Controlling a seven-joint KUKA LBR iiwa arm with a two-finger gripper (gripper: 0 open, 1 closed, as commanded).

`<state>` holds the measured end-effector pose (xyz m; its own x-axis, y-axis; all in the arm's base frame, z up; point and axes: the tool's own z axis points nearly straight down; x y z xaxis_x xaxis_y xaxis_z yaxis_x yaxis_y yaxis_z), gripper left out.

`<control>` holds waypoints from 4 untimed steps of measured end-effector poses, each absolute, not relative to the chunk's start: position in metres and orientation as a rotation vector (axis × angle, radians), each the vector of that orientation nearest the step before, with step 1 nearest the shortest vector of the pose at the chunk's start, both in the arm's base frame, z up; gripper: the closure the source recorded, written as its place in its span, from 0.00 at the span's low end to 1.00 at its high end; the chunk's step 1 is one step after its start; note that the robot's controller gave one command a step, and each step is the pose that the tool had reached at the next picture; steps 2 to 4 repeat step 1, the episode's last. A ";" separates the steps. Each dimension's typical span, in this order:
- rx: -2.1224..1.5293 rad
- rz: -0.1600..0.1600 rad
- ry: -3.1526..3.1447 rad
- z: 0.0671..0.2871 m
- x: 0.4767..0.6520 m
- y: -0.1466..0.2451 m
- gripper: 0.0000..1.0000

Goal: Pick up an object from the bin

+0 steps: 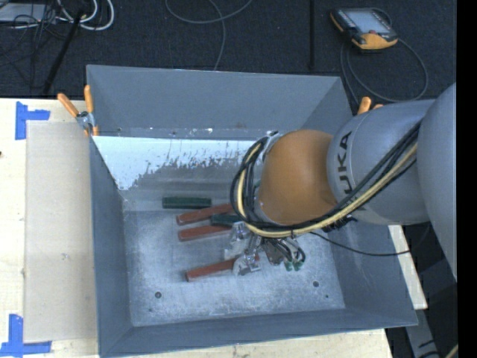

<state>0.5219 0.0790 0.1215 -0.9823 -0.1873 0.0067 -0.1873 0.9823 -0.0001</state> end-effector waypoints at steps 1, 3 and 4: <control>0.218 0.000 -3.134 0.207 0.539 0.035 1.00; 0.218 0.000 -3.134 0.207 0.539 0.035 1.00; 0.218 0.000 -3.134 0.207 0.539 0.035 1.00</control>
Offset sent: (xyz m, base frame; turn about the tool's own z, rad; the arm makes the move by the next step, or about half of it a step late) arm 0.0000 0.0000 0.0000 0.0000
